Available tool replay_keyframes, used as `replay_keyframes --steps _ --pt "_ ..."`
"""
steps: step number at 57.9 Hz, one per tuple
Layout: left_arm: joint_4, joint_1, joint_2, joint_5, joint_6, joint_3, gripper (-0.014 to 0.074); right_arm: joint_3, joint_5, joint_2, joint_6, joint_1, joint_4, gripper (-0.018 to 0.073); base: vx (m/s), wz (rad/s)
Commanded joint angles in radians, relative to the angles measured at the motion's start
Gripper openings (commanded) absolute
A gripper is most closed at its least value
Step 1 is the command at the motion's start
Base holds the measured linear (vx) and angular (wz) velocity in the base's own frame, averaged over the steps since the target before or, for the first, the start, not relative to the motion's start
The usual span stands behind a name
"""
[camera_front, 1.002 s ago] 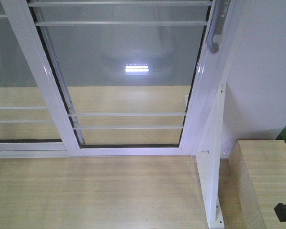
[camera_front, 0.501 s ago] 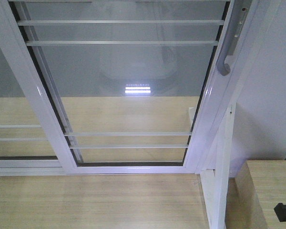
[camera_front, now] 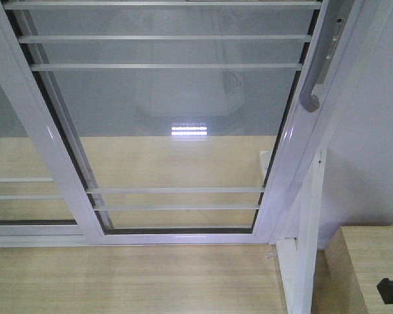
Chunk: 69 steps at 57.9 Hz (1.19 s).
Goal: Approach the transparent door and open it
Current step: 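Stop the base in front of the door near its silver handle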
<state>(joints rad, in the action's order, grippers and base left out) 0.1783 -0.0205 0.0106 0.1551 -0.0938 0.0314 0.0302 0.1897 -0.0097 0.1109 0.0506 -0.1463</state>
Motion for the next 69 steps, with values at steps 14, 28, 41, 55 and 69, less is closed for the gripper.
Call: replay_keyframes --steps 14,28,41,55,69 --pt "0.011 -0.001 -0.007 -0.089 0.003 0.007 0.0003 0.003 -0.073 0.017 0.001 -0.007 0.0 -0.0004 0.0 0.0" --pt "0.011 -0.001 -0.007 -0.089 0.003 0.007 0.0003 0.003 -0.071 0.017 0.001 -0.007 0.0 -0.0004 0.0 0.0" --pt "0.011 -0.001 -0.007 -0.089 0.003 0.007 0.0003 0.003 -0.07 0.017 0.001 -0.007 0.0 -0.0004 0.0 0.0" --pt "0.007 -0.001 -0.007 -0.094 0.003 0.007 0.0003 0.003 -0.08 0.017 0.021 -0.007 0.004 -0.0004 0.0 0.0" --pt "0.007 -0.001 -0.007 -0.148 0.003 0.007 0.0003 0.003 -0.114 0.017 0.027 -0.007 0.004 -0.0004 0.0 0.0"
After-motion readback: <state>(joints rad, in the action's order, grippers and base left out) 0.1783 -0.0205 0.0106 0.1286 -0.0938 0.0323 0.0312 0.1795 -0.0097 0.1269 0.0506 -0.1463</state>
